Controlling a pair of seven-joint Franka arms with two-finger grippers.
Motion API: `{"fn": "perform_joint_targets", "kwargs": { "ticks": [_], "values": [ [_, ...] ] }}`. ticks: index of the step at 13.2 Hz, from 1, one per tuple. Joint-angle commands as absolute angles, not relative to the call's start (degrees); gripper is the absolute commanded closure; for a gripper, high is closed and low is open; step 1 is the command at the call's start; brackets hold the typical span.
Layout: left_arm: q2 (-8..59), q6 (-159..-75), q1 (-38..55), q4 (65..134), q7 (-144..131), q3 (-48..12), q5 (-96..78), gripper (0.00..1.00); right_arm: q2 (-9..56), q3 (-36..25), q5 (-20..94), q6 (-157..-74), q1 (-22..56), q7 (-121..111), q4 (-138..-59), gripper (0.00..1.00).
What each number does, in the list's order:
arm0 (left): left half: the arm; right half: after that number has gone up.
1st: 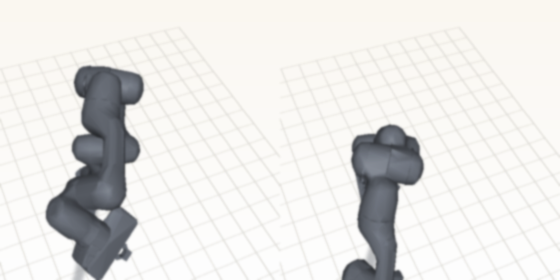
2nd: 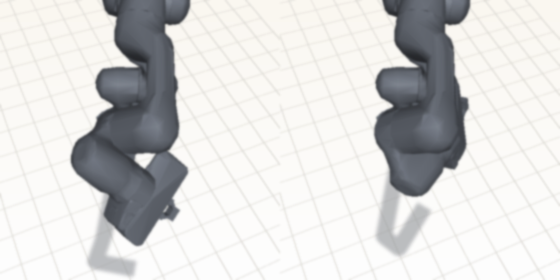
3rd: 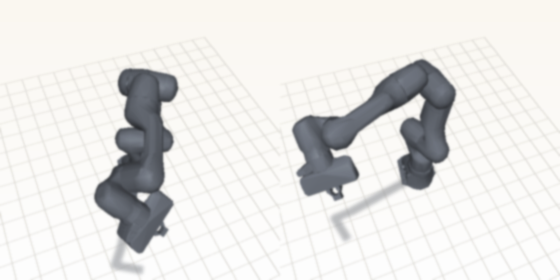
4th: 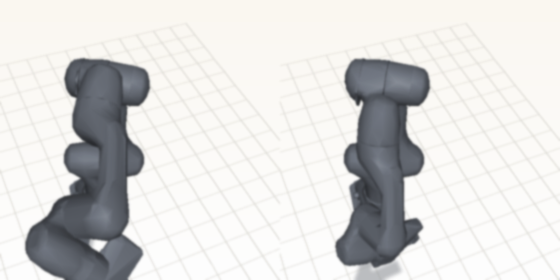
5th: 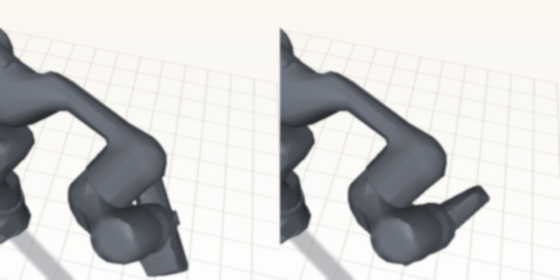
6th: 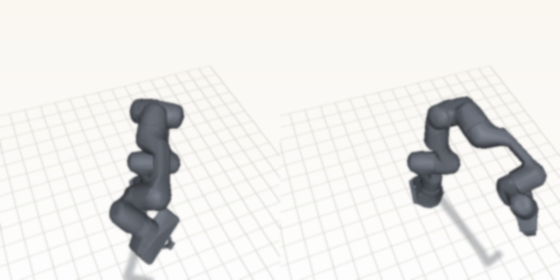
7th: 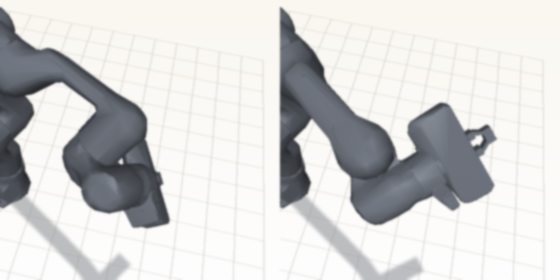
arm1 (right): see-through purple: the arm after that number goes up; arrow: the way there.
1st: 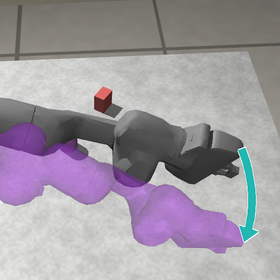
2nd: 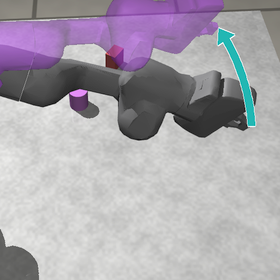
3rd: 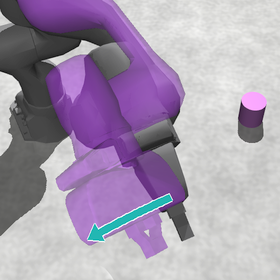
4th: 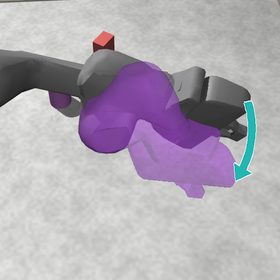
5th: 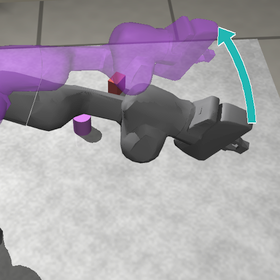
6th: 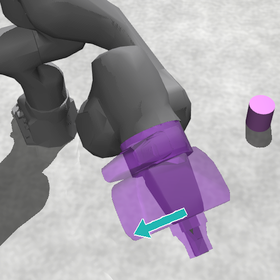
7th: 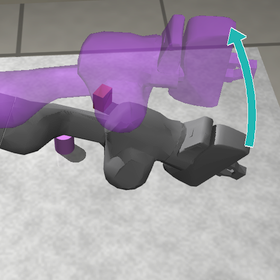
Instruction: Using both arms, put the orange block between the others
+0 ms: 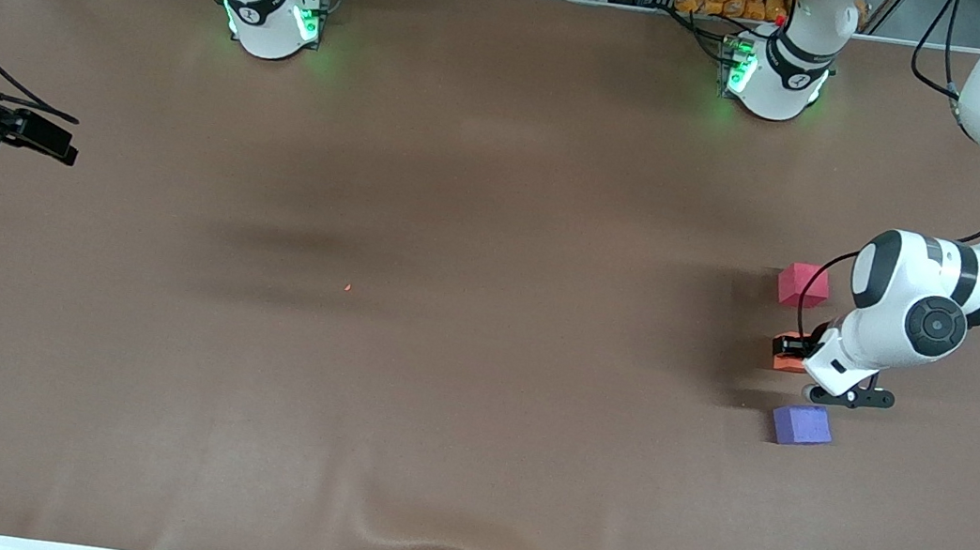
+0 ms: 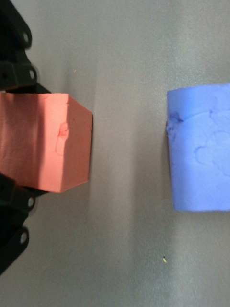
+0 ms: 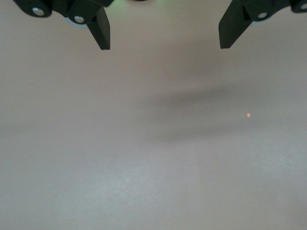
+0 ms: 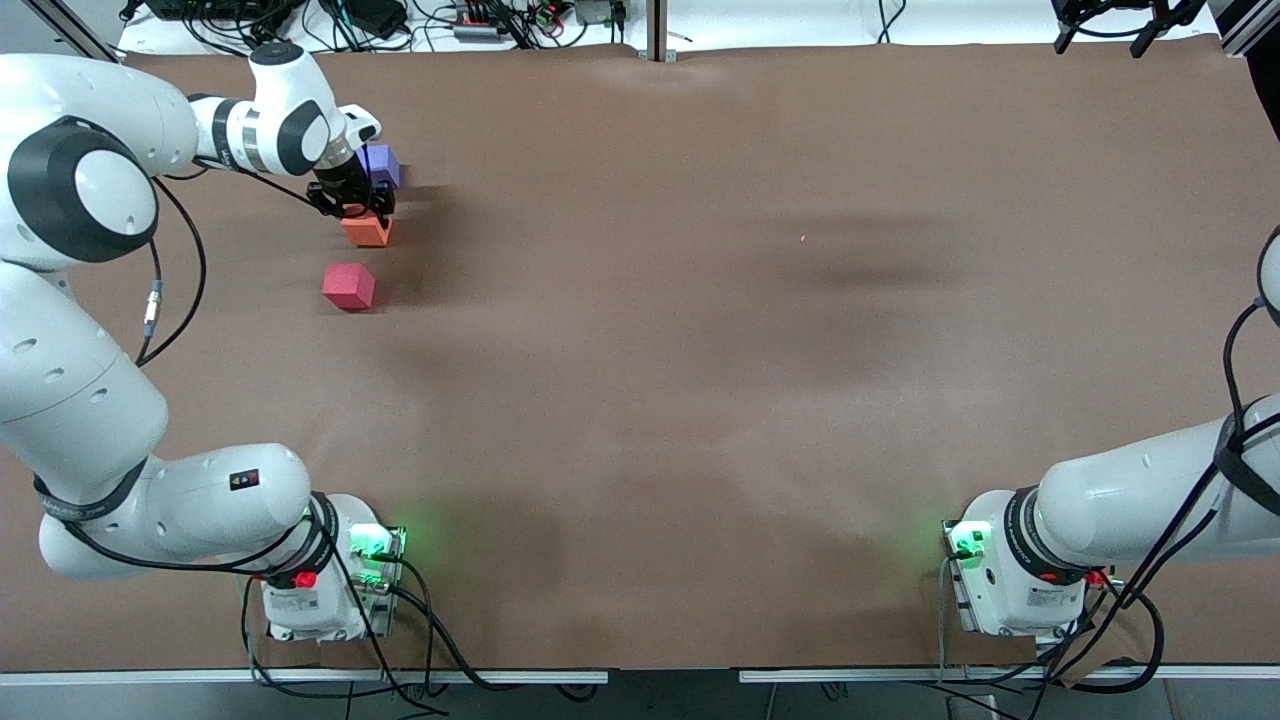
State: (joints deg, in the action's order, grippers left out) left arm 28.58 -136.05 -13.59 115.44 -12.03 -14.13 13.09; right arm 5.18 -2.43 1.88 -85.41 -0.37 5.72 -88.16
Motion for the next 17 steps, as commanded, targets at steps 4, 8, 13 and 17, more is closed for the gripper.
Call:
{"fn": "perform_joint_targets", "kwargs": {
  "ticks": [4, 8, 13, 17],
  "values": [
    [18.48, -131.33, -13.80, 113.56, -12.30, -17.57, 13.71, 0.00, 5.98, -2.28, 2.90, -84.64, -0.97, 8.61, -86.31, 0.00],
    [13.99, -116.93, -14.15, 106.98, -12.13, -22.84, 13.54, 0.00, 6.06, -2.20, 1.58, -84.73, -0.79, 8.96, -86.31, 0.00],
    [9.67, -105.85, -14.33, 99.16, -11.52, -24.79, 8.01, 0.00, 7.12, -2.20, 1.41, -84.90, 0.00, 9.05, -86.13, 0.00],
    [6.87, -95.72, -7.06, 92.81, -10.20, -19.54, 7.30, 0.00, 8.70, -2.29, 1.32, -84.90, 0.35, 8.88, -84.11, 0.00]
  ]
}}
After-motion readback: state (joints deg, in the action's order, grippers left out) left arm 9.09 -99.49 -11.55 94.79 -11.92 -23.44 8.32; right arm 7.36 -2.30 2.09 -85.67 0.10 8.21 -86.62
